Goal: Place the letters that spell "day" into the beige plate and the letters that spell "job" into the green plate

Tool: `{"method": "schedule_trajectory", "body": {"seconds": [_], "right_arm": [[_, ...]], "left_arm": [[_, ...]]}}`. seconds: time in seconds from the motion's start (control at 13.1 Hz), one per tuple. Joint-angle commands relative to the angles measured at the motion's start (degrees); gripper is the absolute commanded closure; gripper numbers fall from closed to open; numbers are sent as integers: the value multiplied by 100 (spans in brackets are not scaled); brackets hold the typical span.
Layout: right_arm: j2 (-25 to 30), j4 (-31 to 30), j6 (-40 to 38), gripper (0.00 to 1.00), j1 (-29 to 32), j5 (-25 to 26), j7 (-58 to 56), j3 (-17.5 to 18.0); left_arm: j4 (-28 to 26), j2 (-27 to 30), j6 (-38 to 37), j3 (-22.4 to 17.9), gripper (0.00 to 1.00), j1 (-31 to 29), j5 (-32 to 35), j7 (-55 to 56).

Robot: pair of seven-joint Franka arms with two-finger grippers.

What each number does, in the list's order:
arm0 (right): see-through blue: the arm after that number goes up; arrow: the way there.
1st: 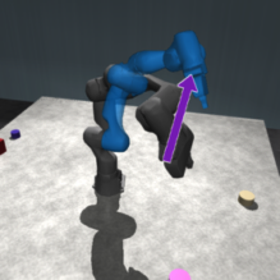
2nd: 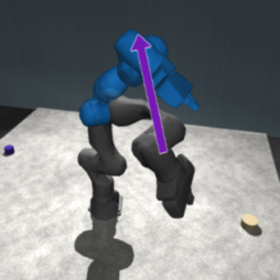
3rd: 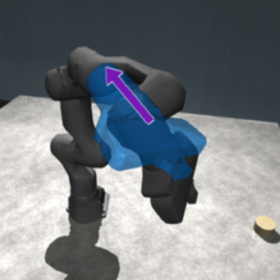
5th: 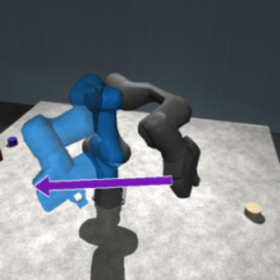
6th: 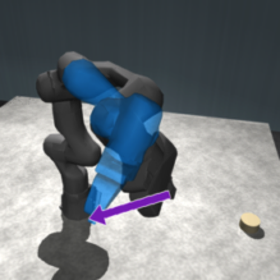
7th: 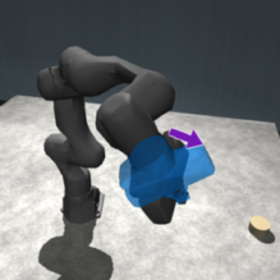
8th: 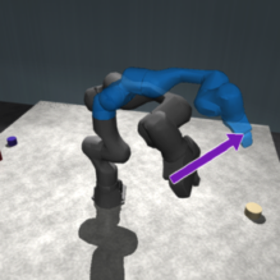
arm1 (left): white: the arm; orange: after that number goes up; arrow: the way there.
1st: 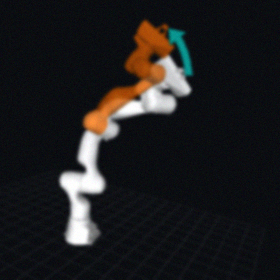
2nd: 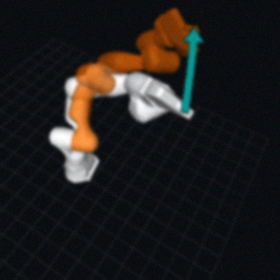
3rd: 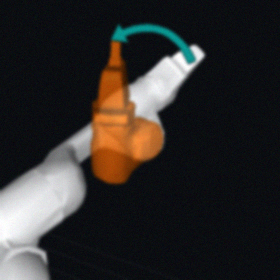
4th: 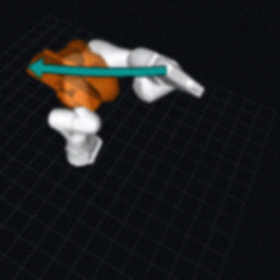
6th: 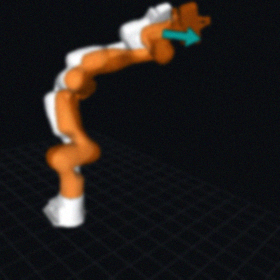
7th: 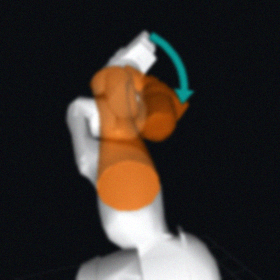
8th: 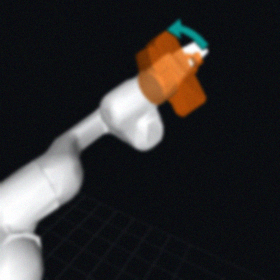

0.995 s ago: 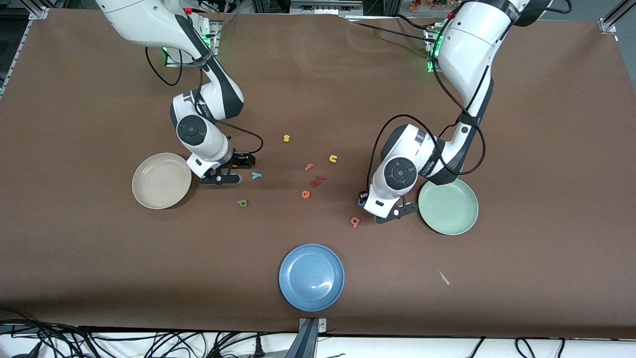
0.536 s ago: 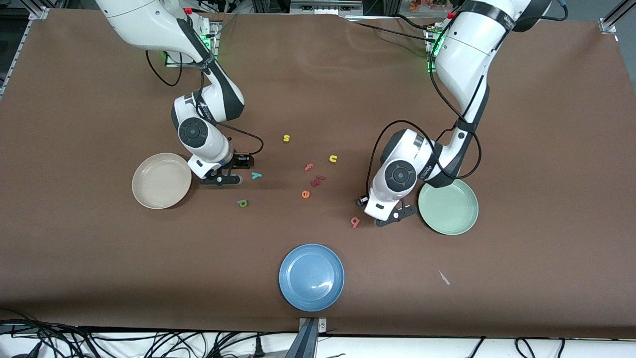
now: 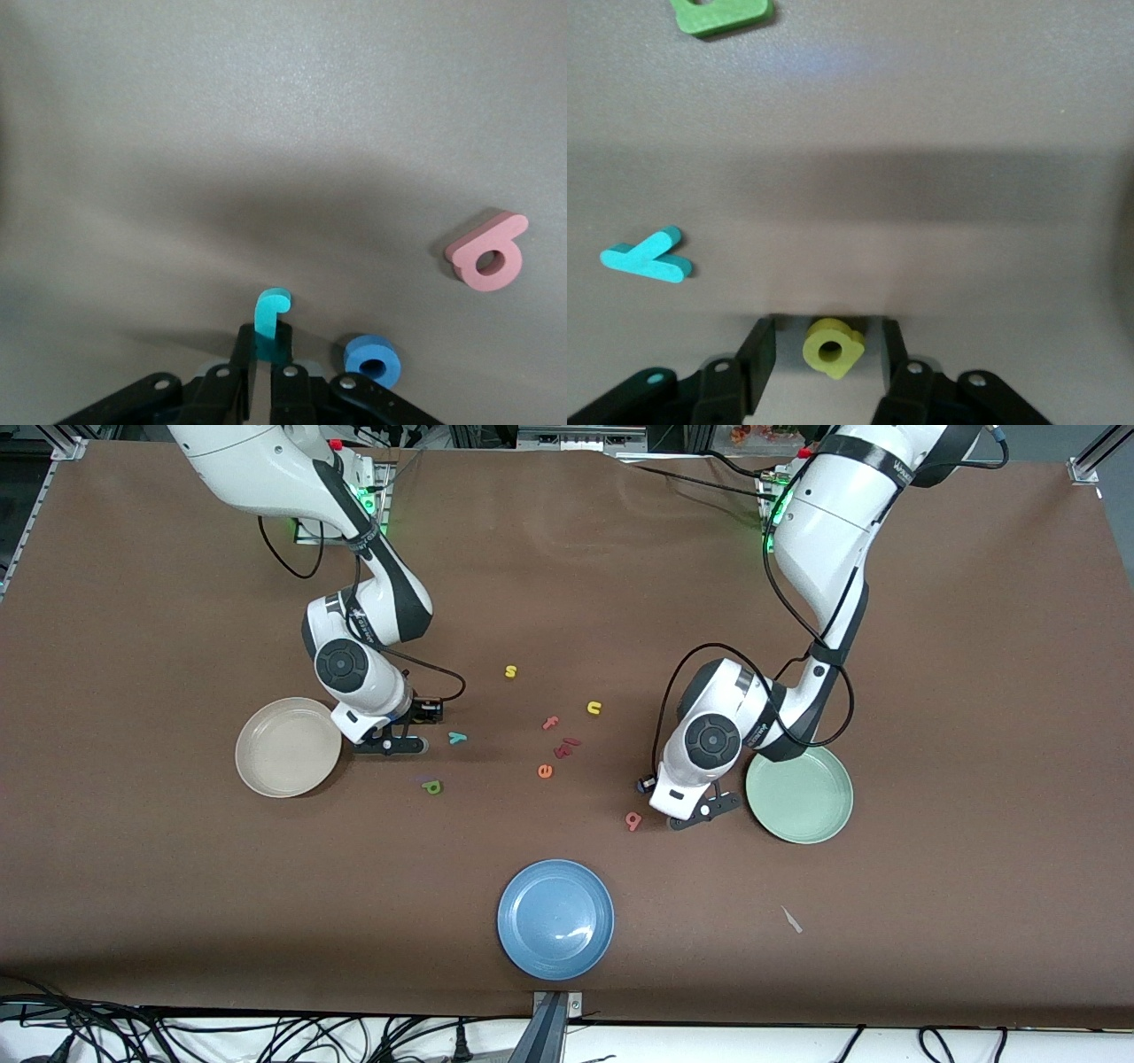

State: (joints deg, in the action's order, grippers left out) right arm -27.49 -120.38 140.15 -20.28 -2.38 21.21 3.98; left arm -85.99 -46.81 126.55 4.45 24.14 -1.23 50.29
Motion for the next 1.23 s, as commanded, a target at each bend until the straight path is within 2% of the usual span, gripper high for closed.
{"method": "schedule_trajectory", "body": {"seconds": [0.0,0.23,0.38,0.54,0.69,0.84,1.07,1.15], "right_arm": [[-11,23,-67,50,103,-25,-187,-3],[-46,32,-67,57,156,-34,-222,6],[-81,32,-41,57,156,-43,-170,6],[-81,32,-41,61,147,-43,-161,15],[-90,32,-41,68,147,-43,-161,15],[-90,41,-50,76,138,-43,-143,24],[-90,76,-67,83,130,-52,-143,32],[-81,137,-76,83,130,-60,-187,32]], "left_arm": [[-14,223,-208,-32,100,-6,-97,148],[30,742,-1235,-67,100,-268,-27,-45],[-5,901,-1764,-85,100,-637,-27,-886],[-136,1007,-1836,-93,100,-1024,52,-1449],[-215,1025,-1845,-67,100,-1419,499,-1986],[-260,964,-1801,-50,100,-1797,466,-2418],[-321,735,-1722,-32,100,-1904,465,-2436],[-339,726,-1722,-32,52,-1887,466,-2436]]}}
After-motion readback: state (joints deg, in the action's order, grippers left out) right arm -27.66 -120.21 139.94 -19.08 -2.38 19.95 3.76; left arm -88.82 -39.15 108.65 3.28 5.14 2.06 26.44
